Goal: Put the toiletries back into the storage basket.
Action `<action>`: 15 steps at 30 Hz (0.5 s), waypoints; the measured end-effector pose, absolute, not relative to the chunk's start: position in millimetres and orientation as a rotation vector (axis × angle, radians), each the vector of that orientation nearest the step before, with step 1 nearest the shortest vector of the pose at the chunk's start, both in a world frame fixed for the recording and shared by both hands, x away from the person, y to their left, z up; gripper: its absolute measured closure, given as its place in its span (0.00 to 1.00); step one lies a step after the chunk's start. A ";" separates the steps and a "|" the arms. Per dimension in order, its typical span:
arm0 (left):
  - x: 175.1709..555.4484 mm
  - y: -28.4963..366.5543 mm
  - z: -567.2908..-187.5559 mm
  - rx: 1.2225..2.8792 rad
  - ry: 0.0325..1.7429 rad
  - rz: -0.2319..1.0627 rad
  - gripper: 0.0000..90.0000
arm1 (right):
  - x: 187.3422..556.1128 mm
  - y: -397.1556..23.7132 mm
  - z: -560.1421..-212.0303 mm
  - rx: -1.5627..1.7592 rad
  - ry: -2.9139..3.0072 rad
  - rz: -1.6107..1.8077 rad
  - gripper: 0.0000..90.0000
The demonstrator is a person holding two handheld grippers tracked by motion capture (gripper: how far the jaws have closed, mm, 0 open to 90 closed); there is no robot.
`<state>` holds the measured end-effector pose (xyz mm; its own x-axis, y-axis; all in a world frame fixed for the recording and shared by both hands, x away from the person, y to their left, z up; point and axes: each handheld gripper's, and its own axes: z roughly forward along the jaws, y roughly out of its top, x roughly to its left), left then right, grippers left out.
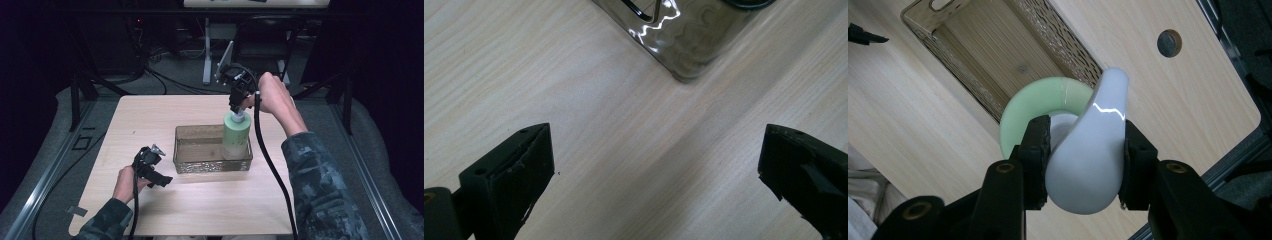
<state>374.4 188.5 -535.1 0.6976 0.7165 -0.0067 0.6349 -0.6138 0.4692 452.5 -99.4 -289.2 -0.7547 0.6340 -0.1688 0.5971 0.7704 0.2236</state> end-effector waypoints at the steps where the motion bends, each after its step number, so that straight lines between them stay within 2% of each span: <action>1: 374.4 188.5 -535.2 2.466 1.044 0.251 0.02 | 452.3 -99.3 -289.8 0.965 2.732 0.228 0.70; 15: 374.4 188.0 -535.8 2.473 1.039 0.248 0.02 | 452.5 -101.5 -296.7 0.964 2.734 0.200 0.70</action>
<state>374.4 188.0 -535.8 0.7010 0.7131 -0.0065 0.6335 -0.6184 0.4650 452.5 -101.5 -296.7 -0.7554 0.6315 -0.1751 0.5993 0.7738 0.2050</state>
